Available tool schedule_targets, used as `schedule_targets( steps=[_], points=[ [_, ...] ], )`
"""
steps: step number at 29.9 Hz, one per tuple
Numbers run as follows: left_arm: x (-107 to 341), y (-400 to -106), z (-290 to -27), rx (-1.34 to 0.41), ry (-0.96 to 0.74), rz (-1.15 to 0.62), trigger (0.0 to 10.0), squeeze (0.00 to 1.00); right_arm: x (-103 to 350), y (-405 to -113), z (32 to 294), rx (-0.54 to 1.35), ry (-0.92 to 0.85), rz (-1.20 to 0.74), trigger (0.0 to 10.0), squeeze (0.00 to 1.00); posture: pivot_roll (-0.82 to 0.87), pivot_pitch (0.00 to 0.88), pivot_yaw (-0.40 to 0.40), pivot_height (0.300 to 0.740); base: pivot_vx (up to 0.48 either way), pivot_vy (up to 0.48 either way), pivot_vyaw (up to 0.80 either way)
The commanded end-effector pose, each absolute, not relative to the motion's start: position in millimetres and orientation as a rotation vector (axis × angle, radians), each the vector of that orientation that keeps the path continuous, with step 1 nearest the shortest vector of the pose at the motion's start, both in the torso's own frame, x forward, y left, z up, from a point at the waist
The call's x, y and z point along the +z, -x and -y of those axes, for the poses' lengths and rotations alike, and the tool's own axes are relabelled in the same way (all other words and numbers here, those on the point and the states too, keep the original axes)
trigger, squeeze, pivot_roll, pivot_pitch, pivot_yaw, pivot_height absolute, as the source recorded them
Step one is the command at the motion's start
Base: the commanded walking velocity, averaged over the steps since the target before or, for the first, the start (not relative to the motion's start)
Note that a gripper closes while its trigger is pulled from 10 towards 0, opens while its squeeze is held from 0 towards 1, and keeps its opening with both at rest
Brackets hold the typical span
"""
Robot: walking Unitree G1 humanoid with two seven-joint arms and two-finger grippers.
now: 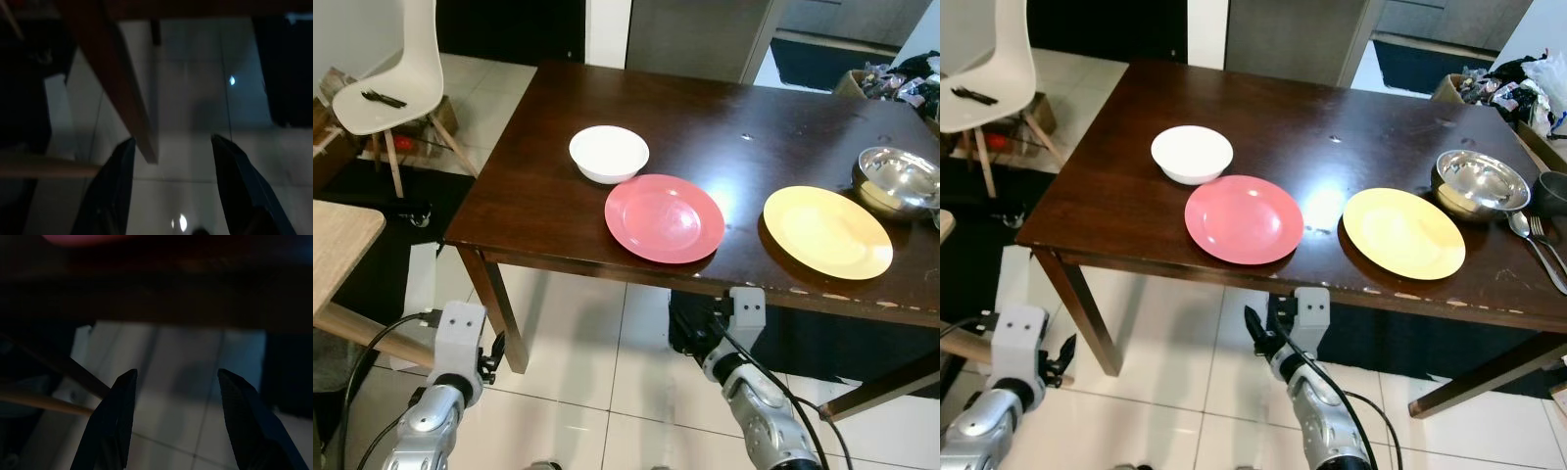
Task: Setting the table
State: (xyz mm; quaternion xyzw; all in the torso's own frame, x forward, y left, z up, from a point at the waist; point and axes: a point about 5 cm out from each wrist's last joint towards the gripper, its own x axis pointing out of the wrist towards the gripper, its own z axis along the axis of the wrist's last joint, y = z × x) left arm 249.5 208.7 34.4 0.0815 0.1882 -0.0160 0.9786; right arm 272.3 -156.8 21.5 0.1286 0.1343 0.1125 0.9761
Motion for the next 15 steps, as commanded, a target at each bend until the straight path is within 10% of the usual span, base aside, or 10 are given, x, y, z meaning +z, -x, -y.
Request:
schedule_targets(
  steps=[1,15],
  points=[
    [18,-242,-208,-0.053,-0.189,-0.442,10.0,0.0,5,-260,166,0.18,-0.262,-0.33,10.0,0.0,-0.05,0.0,0.046,0.74,0.0,0.0,0.0],
    [-47,-204,-214,-0.11,-0.2,-0.745,10.0,0.0,-58,-203,179,0.109,-0.216,-0.646,10.0,0.0,-0.1,0.0,0.033,0.74,0.0,0.0,0.0]
  ],
)
